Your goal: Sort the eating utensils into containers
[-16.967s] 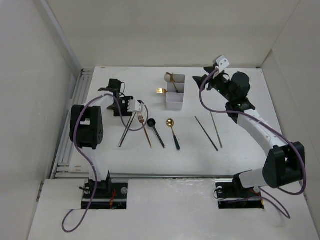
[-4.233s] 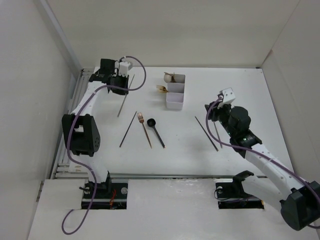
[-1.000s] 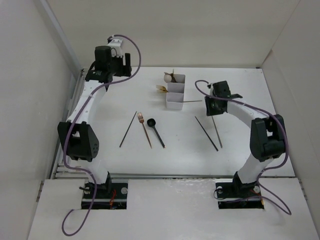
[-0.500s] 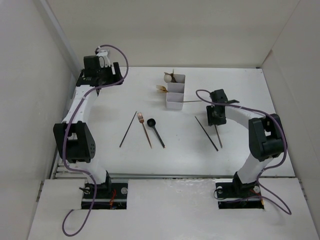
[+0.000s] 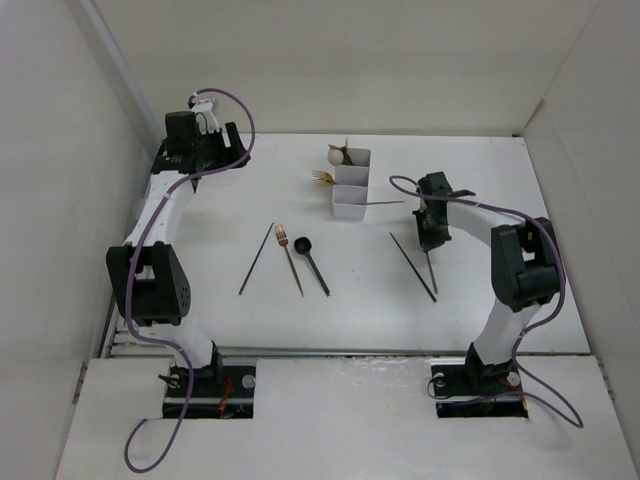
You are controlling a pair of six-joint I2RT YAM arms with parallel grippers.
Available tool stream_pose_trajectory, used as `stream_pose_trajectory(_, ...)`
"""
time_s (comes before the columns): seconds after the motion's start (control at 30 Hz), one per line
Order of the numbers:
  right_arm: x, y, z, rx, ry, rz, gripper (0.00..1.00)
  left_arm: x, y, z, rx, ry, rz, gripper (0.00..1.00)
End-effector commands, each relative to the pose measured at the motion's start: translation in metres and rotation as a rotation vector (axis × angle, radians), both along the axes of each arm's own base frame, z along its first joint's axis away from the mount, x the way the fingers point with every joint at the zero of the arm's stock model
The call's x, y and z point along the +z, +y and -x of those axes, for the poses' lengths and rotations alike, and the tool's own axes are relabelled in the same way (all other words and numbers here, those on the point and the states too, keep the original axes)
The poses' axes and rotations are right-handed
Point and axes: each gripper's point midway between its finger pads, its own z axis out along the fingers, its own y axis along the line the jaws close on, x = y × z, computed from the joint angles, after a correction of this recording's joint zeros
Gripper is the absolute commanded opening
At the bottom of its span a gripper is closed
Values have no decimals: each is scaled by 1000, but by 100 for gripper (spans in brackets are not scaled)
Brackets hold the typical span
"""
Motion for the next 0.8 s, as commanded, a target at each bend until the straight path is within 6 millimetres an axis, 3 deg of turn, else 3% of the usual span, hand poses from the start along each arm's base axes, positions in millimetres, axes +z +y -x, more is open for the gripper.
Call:
stream_pose_trajectory(0.0, -4, -10, 5, -6, 40, 46, 0, 30, 2, 2, -1, -85, 21, 70)
stream_pose_trajectory(0.03, -7, -13, 7, -25, 42, 43, 0, 30, 2, 2, -1, -85, 21, 70)
stream_pose_trajectory(0.17, 15, -20, -5, -80, -76, 25, 0, 26, 0, 3, -9, -76, 25, 70)
stream_pose_trajectory(0.27, 56, -29, -22, -162, -259, -10, 0, 26, -1, 4, -18, -76, 31, 70)
stream_pose_trajectory(0.3, 85, -29, -29, -184, -358, -29, 0, 26, -1, 4, -18, -76, 31, 70)
stream_pose_trajectory(0.4, 132, -35, -46, -240, -563, -52, 0, 25, -3, 4, -29, -76, 37, 70)
stream_pose_trajectory(0.47, 176, -43, -52, -297, -734, -65, 0, 25, -5, 5, -38, -76, 42, 70)
stream_pose_trajectory(0.63, 253, -63, -46, -426, -1015, -96, 0, 21, -7, 7, -42, -64, 55, 70)
stream_pose_trajectory(0.7, 293, -65, -43, -451, -1160, -152, 0, 21, -7, 7, -42, -64, 55, 70)
stream_pose_trajectory(0.77, 309, -59, -40, -445, -1243, -207, 0, 21, -7, 7, -46, -67, 47, 70)
